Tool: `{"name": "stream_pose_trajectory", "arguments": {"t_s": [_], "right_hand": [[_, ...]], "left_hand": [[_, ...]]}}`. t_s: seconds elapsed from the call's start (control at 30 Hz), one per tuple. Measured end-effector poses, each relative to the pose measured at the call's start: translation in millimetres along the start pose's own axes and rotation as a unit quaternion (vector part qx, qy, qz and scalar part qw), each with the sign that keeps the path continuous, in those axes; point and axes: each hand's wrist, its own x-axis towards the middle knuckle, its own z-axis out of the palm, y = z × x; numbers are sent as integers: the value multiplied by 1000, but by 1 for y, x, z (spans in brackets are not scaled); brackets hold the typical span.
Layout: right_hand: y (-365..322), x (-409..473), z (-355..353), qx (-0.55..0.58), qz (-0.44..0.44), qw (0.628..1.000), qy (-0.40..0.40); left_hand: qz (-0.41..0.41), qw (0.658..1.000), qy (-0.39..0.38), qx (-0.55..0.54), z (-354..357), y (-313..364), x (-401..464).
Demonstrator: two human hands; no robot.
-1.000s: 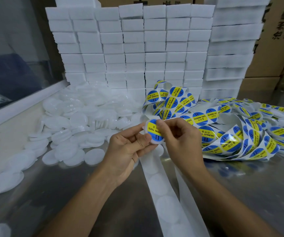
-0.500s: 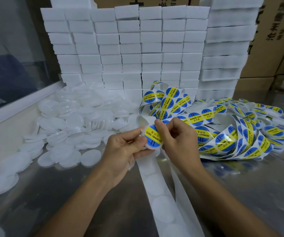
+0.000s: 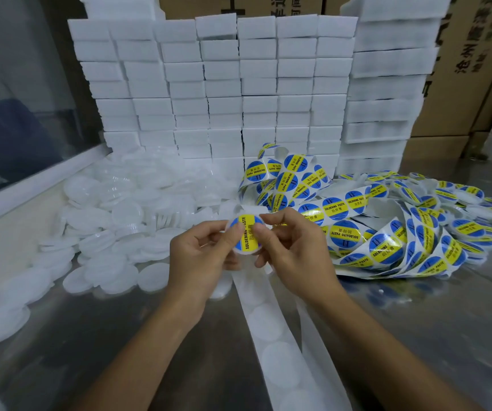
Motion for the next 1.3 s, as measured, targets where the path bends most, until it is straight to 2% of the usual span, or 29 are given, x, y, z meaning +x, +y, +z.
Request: {"name": "stream_pose_trajectory", "arguments": {"t_s": [0.07, 0.17, 0.3, 0.47, 0.53, 0.67, 0.73, 0.87, 1.03, 1.2, 1.3], "right_hand": [[2, -1, 1, -16, -9, 1000, 5], [3, -2, 1, -50, -25, 998, -3], [1, 0, -2, -114, -66, 991, -22], [-1, 2, -5, -79, -29, 995, 58], [-2, 5, -8, -90, -21, 994, 62], [-4, 4, -12, -137, -71, 988, -22], [-3, 1, -10, -182, -121, 974, -64], [-4, -1, -6, -214, -170, 957, -94], [-8, 0, -10, -179, -160, 970, -39], [-14, 9, -31, -137, -61, 985, 80], [-11, 22, -54, -125, -15, 981, 149]], "left_hand": [[3, 1000, 9, 21, 1, -1, 1], [-12, 1000, 9, -8, -1, -1, 3], [-4, 1000, -14, 10, -4, -3, 5], [30, 996, -58, 56, -1, -5, 0], [41, 996, -54, 51, 1, -4, -2], [47, 998, -13, 29, 1, -2, -1], [21, 999, 8, -29, 1, -1, 0], [-18, 994, 19, -106, 0, 3, 2], [-12, 994, 22, -104, 6, 3, 1], [-20, 991, 38, 123, 17, -19, -5], [-69, 984, 10, 163, 25, -25, -8]]}}
